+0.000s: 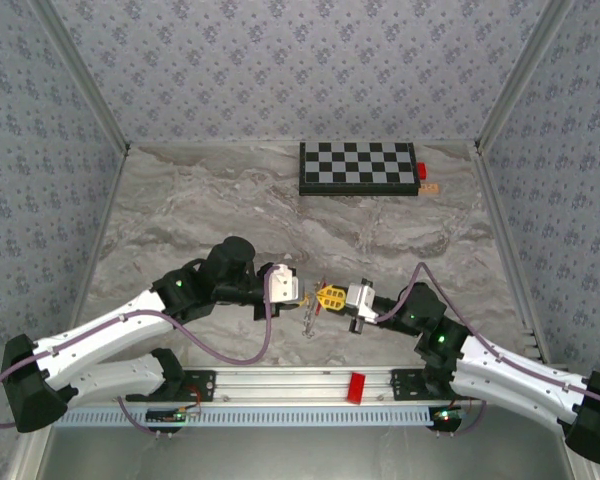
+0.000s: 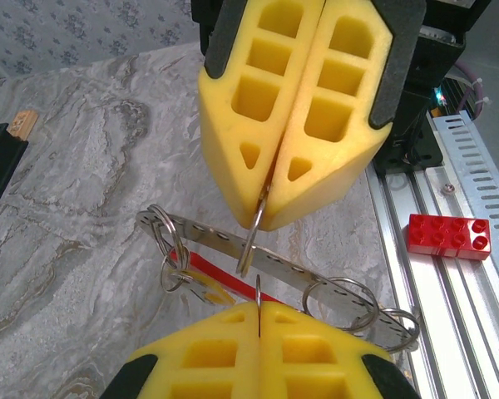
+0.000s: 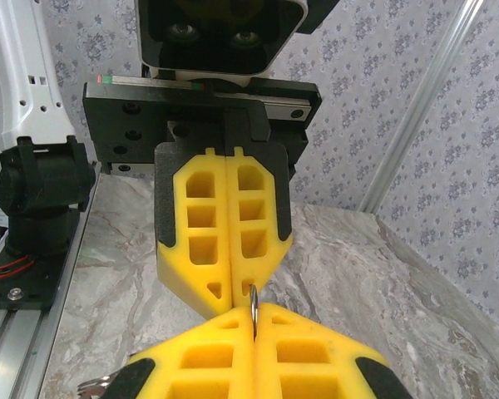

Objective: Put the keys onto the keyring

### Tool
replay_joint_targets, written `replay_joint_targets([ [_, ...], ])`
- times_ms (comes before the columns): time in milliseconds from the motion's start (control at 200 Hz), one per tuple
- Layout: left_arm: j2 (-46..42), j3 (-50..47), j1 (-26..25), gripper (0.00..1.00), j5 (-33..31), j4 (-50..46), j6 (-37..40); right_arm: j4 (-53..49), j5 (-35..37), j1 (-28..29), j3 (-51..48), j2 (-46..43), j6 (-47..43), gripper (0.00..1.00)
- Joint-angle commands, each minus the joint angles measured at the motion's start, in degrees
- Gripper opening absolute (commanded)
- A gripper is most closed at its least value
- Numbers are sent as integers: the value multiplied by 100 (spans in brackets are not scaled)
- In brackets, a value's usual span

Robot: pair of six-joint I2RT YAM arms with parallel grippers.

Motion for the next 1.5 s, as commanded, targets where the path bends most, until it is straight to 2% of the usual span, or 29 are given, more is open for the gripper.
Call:
replay_joint_targets([
  [0, -39, 116, -24, 0, 100, 31, 61, 50, -103, 45, 18, -31, -30, 0],
  [1494, -32, 111, -24, 0, 65, 29, 67, 18, -138, 48, 18, 39, -48, 0],
])
